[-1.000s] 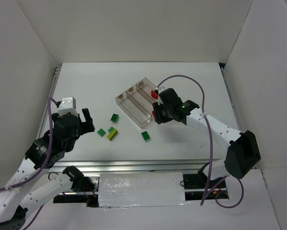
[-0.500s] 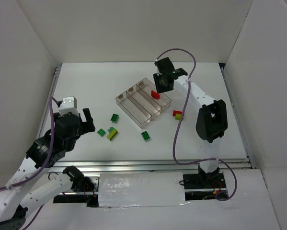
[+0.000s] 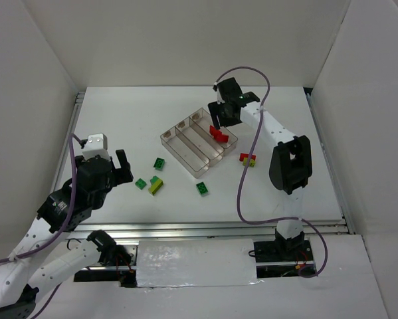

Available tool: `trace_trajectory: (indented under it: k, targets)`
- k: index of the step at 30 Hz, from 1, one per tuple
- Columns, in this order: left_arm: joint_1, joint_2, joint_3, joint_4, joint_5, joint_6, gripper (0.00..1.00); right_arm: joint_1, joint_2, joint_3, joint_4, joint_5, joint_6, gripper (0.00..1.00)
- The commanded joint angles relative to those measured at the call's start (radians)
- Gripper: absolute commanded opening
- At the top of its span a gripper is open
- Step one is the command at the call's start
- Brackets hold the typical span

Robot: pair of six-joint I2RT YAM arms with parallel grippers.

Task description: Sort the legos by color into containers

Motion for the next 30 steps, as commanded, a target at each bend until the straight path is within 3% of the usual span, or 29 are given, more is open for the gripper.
trace_trajectory:
  k: [1, 6, 8, 9, 14, 20, 30]
  targets:
    - [0.006, 0.004, -0.002, 0.039, 0.001, 0.026, 1.0, -0.005, -0.006, -0.023, 0.025, -0.002, -0.008, 0.72]
    - [0.004, 0.002, 0.0, 0.039, 0.0, 0.026, 0.99, -0.013, -0.036, -0.049, 0.022, 0.053, 0.042, 0.87]
    - [0.006, 0.001, 0.0, 0.038, -0.002, 0.023, 1.0, -0.028, -0.037, -0.089, 0.049, 0.11, 0.108, 0.87]
    - [0.004, -0.001, 0.0, 0.038, -0.005, 0.022, 0.99, -0.057, -0.131, -0.168, 0.063, 0.13, 0.184, 0.99]
    - [0.006, -0.012, -0.003, 0.041, 0.0, 0.026, 0.99, -0.16, -0.302, -0.465, 0.138, 0.095, 0.341, 1.0]
    - [0.009, -0.001, 0.001, 0.039, 0.011, 0.028, 0.99, -0.191, -0.331, -0.621, 0.151, 0.135, 0.372, 1.0]
    - [0.009, -0.012, -0.002, 0.039, 0.009, 0.025, 1.0, -0.201, -0.253, -0.563, 0.192, 0.061, 0.385, 1.0]
